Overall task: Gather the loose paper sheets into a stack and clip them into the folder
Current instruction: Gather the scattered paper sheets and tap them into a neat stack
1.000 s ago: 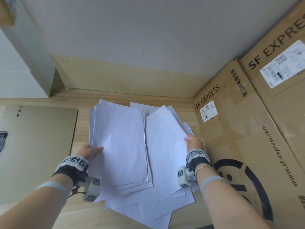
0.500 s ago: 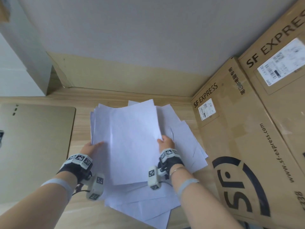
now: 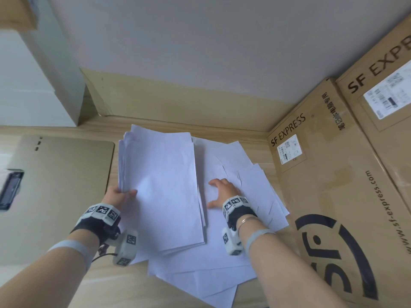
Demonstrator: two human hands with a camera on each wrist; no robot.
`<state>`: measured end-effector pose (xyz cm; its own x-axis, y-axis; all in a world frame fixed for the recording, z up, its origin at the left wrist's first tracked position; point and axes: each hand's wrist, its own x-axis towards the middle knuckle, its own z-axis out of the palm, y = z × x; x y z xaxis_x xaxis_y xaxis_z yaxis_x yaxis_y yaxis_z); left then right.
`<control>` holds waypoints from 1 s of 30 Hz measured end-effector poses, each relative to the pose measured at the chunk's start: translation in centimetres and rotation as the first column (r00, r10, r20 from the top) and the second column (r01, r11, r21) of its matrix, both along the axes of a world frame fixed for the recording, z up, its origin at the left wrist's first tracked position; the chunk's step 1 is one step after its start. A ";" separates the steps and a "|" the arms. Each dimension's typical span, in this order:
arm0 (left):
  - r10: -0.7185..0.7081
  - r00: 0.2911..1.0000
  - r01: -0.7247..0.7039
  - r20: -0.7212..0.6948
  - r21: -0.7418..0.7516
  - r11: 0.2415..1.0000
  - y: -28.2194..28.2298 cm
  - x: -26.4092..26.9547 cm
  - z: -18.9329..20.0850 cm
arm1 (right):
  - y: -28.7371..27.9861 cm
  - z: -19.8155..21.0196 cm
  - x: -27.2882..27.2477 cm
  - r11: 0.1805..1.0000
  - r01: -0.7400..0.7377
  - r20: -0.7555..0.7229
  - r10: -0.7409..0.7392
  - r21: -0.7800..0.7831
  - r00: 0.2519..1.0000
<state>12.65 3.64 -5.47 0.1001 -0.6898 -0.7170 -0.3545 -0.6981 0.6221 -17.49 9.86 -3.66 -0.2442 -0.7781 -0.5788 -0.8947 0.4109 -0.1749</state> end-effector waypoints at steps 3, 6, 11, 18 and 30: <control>0.012 1.000 -0.012 -0.009 -0.011 1.000 -0.1 0.7 -0.3 | 0.8 -0.3 0.2 0.994 -0.096 -0.063 0.099 0.050 0.993; 0.026 0.999 -0.026 -0.023 -0.002 1.000 0.1 1.2 -0.4 | 0.9 -0.5 0.1 0.989 -0.076 -0.023 0.080 0.127 0.997; 0.038 0.997 -0.038 -0.069 0.009 0.999 0.1 1.0 -0.3 | -0.6 0.0 -0.7 0.973 -0.219 -0.133 0.226 0.070 0.965; 0.027 0.996 -0.025 -0.080 0.022 0.999 0.4 1.2 -0.4 | -1.9 -0.5 -0.7 0.939 -0.318 -0.213 0.339 0.128 0.916; 0.054 0.985 -0.043 -0.163 0.067 0.997 0.2 1.1 -0.9 | -1.3 3.0 -4.9 0.990 0.127 -0.073 -0.122 0.067 0.990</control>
<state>13.79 3.79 -6.34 0.0097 -0.6402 -0.7681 -0.2160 -0.7513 0.6235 -22.42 8.55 -0.65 -0.3776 -0.6964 -0.6102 -0.8446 0.5292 -0.0813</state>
